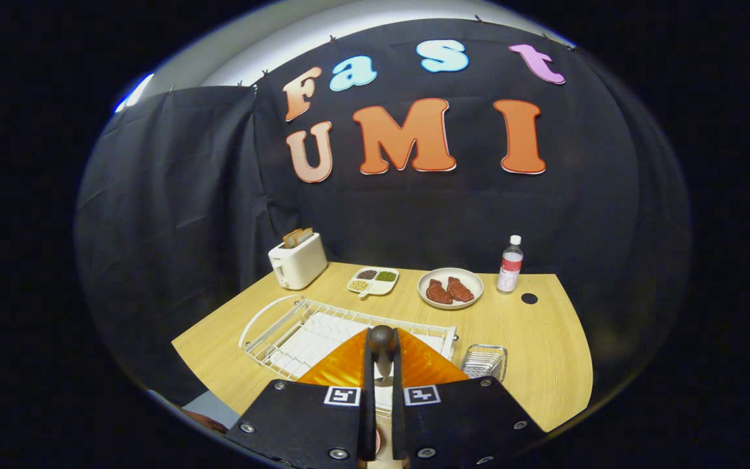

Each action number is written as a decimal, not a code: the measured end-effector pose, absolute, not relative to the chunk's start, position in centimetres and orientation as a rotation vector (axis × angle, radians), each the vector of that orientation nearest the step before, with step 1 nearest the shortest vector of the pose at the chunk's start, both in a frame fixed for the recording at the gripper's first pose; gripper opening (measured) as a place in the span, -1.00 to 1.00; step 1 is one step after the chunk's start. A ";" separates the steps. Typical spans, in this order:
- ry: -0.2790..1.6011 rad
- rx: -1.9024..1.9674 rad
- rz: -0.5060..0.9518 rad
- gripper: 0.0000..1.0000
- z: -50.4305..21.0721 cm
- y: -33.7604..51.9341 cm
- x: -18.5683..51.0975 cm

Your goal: Take the plate from the dish rack, then take the spoon from the basket and place it into the plate.

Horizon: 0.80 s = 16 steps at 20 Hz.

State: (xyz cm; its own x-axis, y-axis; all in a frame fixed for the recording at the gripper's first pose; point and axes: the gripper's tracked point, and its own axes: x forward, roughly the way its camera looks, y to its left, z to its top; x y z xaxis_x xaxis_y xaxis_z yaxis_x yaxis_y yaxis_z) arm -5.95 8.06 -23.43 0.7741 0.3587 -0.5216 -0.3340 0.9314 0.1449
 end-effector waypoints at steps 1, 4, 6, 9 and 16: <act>0.586 0.036 0.400 -0.80 -24.0 8.9 -6.6; 0.636 0.022 0.463 -0.80 -25.9 11.2 -8.6; 0.666 0.034 0.496 -0.80 -26.9 12.4 -9.8; 0.695 0.042 0.532 -0.80 -28.2 13.8 -11.1; 0.775 0.028 0.589 -0.80 -32.2 15.7 -13.7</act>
State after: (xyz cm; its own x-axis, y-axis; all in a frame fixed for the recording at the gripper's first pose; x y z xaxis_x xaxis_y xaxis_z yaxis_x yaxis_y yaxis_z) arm -13.67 15.66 -32.17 0.5623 0.5099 -0.6510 -0.4902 0.8396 0.2342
